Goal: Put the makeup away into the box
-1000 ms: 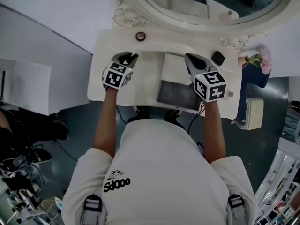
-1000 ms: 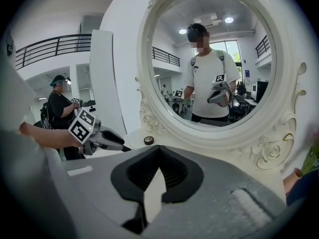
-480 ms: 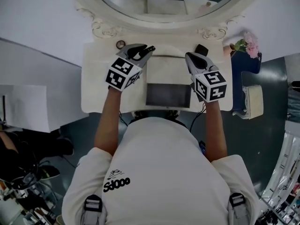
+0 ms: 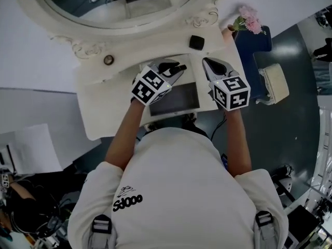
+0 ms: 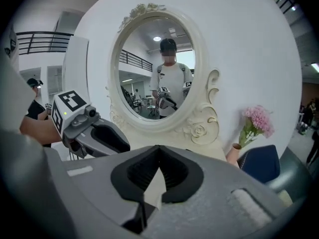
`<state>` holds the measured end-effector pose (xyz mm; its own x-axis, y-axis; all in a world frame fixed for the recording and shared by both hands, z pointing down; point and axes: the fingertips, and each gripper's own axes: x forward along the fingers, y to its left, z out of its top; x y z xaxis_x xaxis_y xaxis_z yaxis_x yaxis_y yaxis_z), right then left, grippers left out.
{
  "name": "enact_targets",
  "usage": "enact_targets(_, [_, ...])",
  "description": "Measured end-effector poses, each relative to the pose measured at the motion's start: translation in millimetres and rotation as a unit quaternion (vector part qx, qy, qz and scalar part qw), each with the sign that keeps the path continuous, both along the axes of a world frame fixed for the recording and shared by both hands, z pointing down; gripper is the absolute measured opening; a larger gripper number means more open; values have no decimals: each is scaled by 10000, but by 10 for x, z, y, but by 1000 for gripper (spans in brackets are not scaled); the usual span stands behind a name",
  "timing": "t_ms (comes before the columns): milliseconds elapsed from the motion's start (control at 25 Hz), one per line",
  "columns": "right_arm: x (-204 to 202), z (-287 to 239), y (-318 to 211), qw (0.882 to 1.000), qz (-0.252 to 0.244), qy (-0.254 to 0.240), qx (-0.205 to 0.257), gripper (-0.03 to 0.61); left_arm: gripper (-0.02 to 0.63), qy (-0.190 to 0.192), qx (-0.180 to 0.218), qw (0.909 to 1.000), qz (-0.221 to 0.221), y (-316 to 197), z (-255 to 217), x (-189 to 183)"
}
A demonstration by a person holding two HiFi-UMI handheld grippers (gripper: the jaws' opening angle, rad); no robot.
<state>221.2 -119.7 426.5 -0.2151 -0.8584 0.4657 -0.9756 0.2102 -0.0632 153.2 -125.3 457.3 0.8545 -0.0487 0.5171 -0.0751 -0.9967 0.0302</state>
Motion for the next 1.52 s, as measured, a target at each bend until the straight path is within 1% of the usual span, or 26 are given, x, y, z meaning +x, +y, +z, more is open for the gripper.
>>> enact_targets(80, [89, 43, 122, 9998, 187, -21, -48, 2, 114, -117, -162, 9995, 229, 121, 172, 104])
enact_targets(200, [211, 111, 314, 9988, 466, -60, -112, 2, 114, -393, -326, 9971, 564, 324, 462, 216])
enact_targets(320, [315, 182, 527, 9965, 805, -122, -206, 2, 114, -697, -438, 9922, 931, 562, 747, 271])
enact_targets(400, [353, 220, 639, 9948, 976, -145, -262, 2, 115, -889, -549, 9885, 1092, 681, 935, 276])
enact_targets(520, [356, 259, 714, 9939, 1043, -167, -302, 2, 115, -1127, -811, 9845, 1069, 760, 1203, 259])
enact_targets(640, [349, 304, 803, 9930, 1100, -198, -369, 2, 115, -1339, -913, 9809, 1074, 864, 1420, 242])
enact_targets(720, [352, 330, 844, 9924, 1140, -211, -401, 2, 115, -1451, -868, 9795, 1094, 920, 1530, 238])
enact_targets(840, [350, 366, 874, 9917, 1182, -236, -444, 2, 115, -1574, -643, 9795, 1083, 949, 1688, 234])
enact_targets(920, [325, 384, 871, 9918, 1163, -243, -475, 2, 116, -1608, -490, 9799, 1072, 961, 1753, 226])
enact_targets(1080, [236, 388, 804, 9937, 983, -196, -504, 2, 117, -1650, -340, 9799, 1069, 1017, 1834, 209])
enact_targets(1320, [153, 356, 662, 9958, 751, -163, -507, 2, 118, -1837, -263, 9772, 1030, 1049, 2004, 148])
enact_targets(1440, [125, 374, 614, 9962, 662, -197, -521, 2, 122, -1698, -284, 9813, 863, 977, 2005, 149])
enact_targets(1520, [105, 393, 574, 9966, 592, -206, -543, 2, 165, -1593, -434, 9828, 826, 960, 1974, 146])
